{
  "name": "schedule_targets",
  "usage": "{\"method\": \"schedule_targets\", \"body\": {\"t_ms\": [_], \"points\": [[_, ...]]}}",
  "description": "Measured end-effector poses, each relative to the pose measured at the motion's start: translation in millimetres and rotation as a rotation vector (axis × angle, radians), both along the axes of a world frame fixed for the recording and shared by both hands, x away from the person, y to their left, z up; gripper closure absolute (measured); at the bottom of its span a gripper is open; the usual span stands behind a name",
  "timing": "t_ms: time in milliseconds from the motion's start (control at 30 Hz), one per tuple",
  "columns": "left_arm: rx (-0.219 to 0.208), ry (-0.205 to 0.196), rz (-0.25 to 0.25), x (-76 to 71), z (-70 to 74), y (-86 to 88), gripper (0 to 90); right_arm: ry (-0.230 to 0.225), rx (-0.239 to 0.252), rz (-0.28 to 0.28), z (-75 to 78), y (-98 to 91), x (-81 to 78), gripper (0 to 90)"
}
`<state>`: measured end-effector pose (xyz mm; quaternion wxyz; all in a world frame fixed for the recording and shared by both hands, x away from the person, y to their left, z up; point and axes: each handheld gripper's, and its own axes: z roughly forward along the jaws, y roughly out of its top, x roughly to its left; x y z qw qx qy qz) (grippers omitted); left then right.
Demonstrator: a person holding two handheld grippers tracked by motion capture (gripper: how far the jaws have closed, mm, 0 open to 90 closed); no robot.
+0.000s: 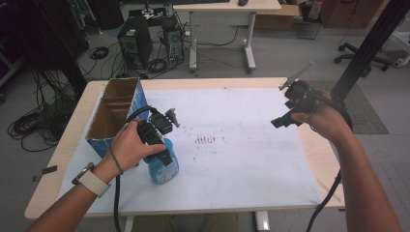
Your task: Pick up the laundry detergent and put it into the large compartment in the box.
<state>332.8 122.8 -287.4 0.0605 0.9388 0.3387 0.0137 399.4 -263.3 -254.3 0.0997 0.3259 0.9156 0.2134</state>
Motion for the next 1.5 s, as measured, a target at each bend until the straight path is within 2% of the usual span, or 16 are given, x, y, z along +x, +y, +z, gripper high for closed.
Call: {"method": "schedule_targets", "body": {"t_ms": [433,833,1100,1500], "points": [[0.003,0.001,0.005,1.5,-2.9,-1.1,20.5,0.005,0.001,-0.005,-1.4,-1.0,-0.5,9.4],[-0.004,0.015,0.016,2.0,-4.4,-0.7,31.1,0.004,0.003,-0.005,-1.6,-2.0,-1.3,9.4],[0.000,0.007,0.019,2.1,-4.4,0.2,36.2,0.005,0.003,-0.004,-2.7,-2.4,-1.3,9.4],[0.000,0.008,0.022,2.4,-3.8,0.1,36.8,0.006,0.004,-0.005,-3.5,-1.7,-0.8,9.4]]}}
